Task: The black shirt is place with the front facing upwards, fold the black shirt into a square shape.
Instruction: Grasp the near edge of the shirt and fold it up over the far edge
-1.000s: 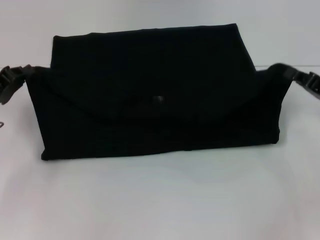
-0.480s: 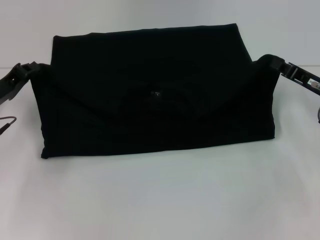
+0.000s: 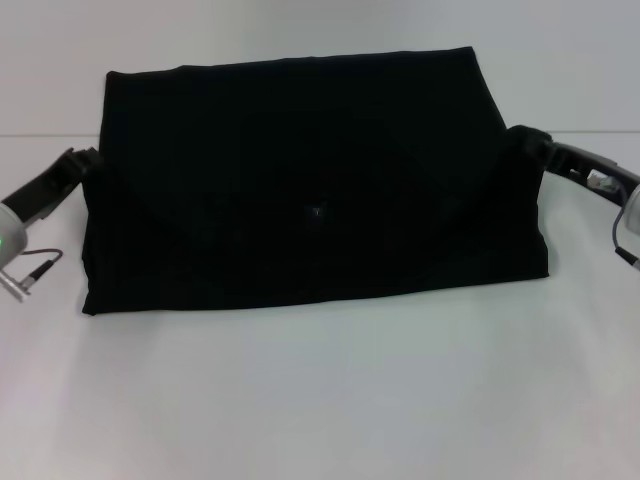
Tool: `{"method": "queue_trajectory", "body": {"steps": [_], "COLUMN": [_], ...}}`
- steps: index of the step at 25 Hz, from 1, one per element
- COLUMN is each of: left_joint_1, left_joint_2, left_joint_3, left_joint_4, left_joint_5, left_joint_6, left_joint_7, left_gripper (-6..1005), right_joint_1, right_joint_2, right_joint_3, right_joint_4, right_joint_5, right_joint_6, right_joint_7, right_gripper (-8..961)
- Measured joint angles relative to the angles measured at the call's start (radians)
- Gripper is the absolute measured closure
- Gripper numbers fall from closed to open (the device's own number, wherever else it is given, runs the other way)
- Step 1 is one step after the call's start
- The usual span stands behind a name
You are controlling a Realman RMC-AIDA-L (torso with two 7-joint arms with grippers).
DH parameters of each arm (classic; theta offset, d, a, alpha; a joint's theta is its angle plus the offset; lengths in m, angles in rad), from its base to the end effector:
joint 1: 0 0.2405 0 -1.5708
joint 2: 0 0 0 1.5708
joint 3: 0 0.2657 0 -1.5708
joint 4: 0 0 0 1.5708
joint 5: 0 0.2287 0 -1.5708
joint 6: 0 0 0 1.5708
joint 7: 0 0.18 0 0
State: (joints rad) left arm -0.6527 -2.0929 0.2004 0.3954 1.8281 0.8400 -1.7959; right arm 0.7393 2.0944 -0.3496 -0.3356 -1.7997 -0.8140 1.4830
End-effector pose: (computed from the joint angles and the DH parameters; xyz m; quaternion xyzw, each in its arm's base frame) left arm -0.3538 0.4562 0.0059 -0.5787 -0.6034 -0.3914 0.3845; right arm 0.3026 0.4787 -0.0298 -0.7249 0.4760 0.3107 0.3891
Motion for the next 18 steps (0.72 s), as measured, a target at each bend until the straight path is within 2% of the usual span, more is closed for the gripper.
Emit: {"method": "queue_trajectory", "body": {"steps": [5, 10, 14, 18], "left_joint_1": [-0.014, -0.010, 0.013, 0.067], "left_joint_2": [-0.035, -0.044, -0.032, 0.008], "left_joint_3": [0.010, 0.017, 0.014, 0.019], "left_joint_4": [0.004, 0.003, 0.002, 0.000], "left_joint_5": [-0.004, -0.004, -0.004, -0.003], "left_joint_6": [-0.045, -0.047, -0.016, 0.112], "left_joint_7": [0.061, 0.093, 0.059, -0.013], "left_gripper": [938, 880, 812, 745], "right_joint_1": [0.017, 0.006, -0.023, -0.084], "right_joint_2": [0.001, 0.000, -0.003, -0.007], "right_joint_3": [-0.001, -0.001, 0.007, 0.008], "right_joint_4": [0.039, 0.044, 0.039, 0.023], "right_joint_5": [0.009, 0.009, 0.019, 0.068], "right_joint_6": [0.046, 0.048, 0.021, -0.094], "right_joint_7": [-0.092, -0.094, -0.090, -0.100], "right_gripper": [887, 862, 732, 569]}}
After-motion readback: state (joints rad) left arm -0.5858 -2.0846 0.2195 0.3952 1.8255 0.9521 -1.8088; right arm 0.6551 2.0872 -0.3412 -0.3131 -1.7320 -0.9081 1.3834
